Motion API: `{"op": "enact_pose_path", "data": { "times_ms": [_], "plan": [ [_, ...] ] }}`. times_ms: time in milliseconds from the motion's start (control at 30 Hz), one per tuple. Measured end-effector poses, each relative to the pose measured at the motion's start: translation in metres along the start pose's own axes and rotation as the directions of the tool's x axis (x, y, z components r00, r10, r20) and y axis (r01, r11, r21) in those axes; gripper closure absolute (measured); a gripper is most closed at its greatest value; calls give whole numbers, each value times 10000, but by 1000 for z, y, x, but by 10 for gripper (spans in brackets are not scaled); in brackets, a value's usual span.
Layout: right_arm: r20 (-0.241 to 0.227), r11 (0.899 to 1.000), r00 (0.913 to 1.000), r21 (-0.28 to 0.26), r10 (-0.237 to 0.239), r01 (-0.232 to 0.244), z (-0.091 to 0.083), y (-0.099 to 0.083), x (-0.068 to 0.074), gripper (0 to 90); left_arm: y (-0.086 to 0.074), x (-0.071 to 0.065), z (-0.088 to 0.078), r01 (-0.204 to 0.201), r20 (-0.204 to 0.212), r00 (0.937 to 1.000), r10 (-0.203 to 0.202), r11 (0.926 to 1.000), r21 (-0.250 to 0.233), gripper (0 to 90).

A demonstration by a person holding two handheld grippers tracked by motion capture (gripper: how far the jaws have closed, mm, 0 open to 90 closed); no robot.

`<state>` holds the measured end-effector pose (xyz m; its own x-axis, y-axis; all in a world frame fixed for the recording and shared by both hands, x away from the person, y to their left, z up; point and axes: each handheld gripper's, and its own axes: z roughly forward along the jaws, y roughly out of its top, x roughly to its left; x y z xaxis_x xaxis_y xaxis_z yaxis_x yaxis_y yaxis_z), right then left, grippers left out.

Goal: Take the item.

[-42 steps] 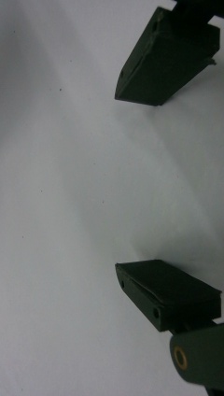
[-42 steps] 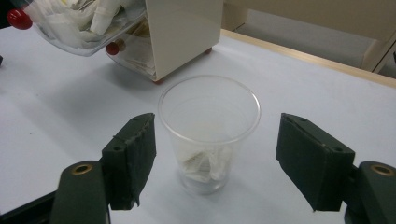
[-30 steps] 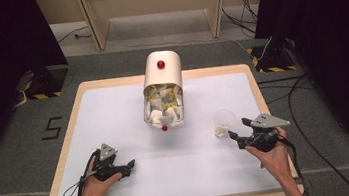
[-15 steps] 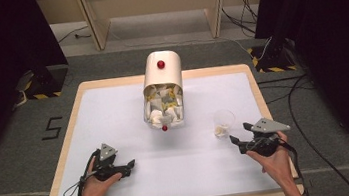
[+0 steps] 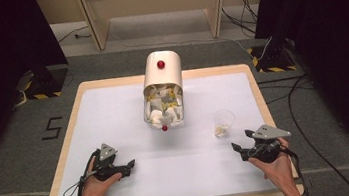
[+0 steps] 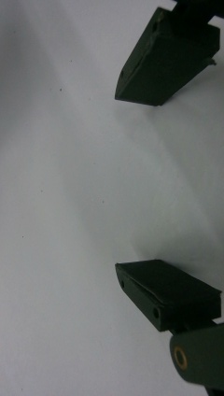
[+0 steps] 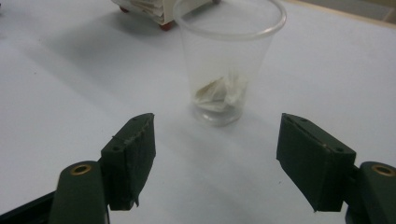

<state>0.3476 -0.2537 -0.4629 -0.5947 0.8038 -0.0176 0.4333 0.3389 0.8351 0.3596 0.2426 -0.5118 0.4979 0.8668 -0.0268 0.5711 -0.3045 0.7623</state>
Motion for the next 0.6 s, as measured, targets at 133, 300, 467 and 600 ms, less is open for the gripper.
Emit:
{"op": "enact_pose_path", "data": {
  "times_ms": [133, 300, 467, 600],
  "plan": [
    [-52, 9999, 9999, 127, 93, -92, -1, -7, -1, 280, 0, 0, 0, 0, 0, 10000, 0, 10000, 1, 138],
    [-66, 9981, 9999, 596, -125, 129, 0, -12, 4, 220, 0, 0, 0, -2, -1, 10000, 2, 10000, 2, 137],
    [14, 9939, 9999, 1094, -169, 166, 3, -15, 7, 178, 0, 0, 0, -2, -1, 10000, 2, 10000, 2, 138],
    [-237, 9901, 9996, 1395, 164, -129, 8, -25, 7, 186, 0, 0, 0, -3, -1, 10000, 3, 10000, 0, 137]
  ]
}}
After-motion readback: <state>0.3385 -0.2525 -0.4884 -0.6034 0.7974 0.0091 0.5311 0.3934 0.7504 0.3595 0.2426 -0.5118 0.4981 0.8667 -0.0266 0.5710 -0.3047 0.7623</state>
